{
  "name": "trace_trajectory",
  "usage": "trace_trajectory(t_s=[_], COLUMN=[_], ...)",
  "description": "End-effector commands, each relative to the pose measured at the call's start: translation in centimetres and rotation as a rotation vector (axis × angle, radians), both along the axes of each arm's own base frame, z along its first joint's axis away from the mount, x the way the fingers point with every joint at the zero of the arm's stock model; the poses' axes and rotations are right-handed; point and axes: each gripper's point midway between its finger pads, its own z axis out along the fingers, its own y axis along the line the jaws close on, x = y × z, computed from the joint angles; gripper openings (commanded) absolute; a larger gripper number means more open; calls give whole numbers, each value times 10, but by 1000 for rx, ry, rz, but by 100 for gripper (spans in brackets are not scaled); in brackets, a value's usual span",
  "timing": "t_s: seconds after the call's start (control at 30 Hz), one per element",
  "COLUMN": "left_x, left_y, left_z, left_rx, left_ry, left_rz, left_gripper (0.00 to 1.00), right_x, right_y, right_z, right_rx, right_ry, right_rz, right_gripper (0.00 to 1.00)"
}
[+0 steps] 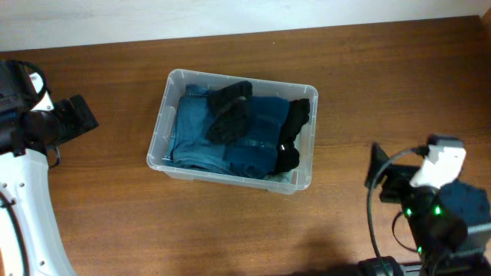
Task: Pack container
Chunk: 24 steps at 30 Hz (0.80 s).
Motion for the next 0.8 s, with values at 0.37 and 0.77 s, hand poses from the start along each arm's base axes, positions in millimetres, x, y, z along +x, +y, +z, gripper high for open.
trace_trajectory(t_s=[0.37,0.77], left_x=[0,0], left_y=[1,1], left_z=[-2,-2], left_rx=[-4,-4], left_ry=[3,4], left_rz=[1,1], left_gripper=[100,100], right_x=[-23,-16], right_y=[-35,-31], right_z=[-128,-186], right_rx=[2,10], right_ry=[-2,49], right_rz=[-199,-178], right_gripper=[98,98])
